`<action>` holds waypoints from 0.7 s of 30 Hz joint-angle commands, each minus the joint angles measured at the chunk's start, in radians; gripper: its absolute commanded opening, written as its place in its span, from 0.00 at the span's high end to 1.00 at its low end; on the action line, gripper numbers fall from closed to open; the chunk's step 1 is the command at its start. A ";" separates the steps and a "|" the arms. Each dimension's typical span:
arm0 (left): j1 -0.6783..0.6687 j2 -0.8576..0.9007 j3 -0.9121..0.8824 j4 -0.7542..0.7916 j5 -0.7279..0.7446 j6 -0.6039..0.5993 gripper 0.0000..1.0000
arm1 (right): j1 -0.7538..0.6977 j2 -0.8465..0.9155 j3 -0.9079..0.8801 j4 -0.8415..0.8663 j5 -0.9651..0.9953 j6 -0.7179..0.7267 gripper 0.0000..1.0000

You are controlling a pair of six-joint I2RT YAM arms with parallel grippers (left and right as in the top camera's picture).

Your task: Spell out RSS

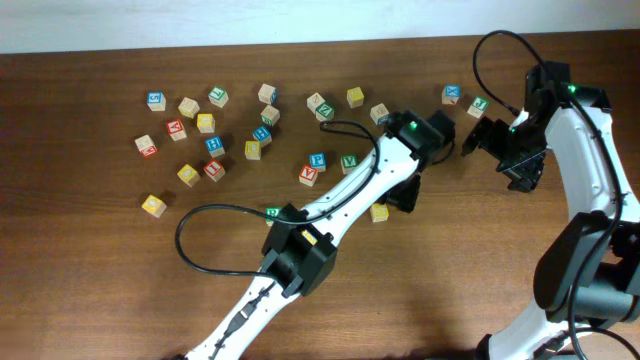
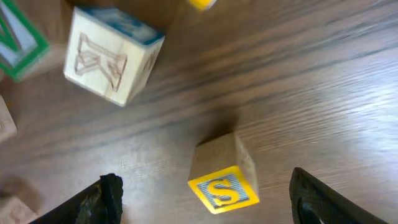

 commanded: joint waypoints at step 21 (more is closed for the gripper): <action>0.013 0.093 0.006 -0.053 0.128 -0.187 0.65 | 0.004 -0.023 0.011 0.000 -0.012 -0.002 0.01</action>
